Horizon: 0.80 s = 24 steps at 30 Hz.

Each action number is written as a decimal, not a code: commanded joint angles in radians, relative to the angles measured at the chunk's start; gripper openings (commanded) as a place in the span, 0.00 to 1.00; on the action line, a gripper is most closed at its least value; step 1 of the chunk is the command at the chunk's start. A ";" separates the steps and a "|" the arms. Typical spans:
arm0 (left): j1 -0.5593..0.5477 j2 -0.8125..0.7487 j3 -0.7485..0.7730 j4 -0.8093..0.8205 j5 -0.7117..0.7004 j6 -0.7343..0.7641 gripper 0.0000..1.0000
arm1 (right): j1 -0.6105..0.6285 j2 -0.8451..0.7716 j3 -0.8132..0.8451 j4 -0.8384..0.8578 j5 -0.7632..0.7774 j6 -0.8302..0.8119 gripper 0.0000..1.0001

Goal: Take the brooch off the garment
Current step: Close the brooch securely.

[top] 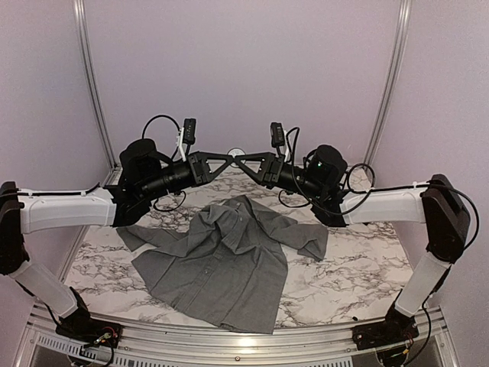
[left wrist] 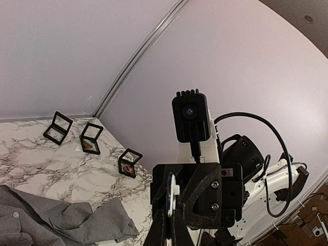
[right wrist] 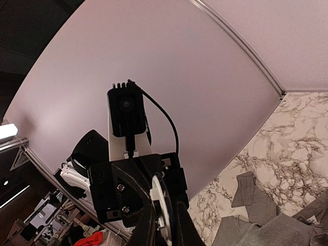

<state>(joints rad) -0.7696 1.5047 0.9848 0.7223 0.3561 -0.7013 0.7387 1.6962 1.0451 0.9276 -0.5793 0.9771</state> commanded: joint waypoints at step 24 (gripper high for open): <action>-0.032 -0.081 -0.011 -0.034 -0.007 0.118 0.00 | 0.011 0.027 0.025 -0.007 0.046 0.049 0.08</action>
<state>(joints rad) -0.7757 1.4670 0.9844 0.6685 0.3428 -0.6231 0.7433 1.7039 1.0504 0.9447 -0.5861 1.0039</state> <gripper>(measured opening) 0.023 0.082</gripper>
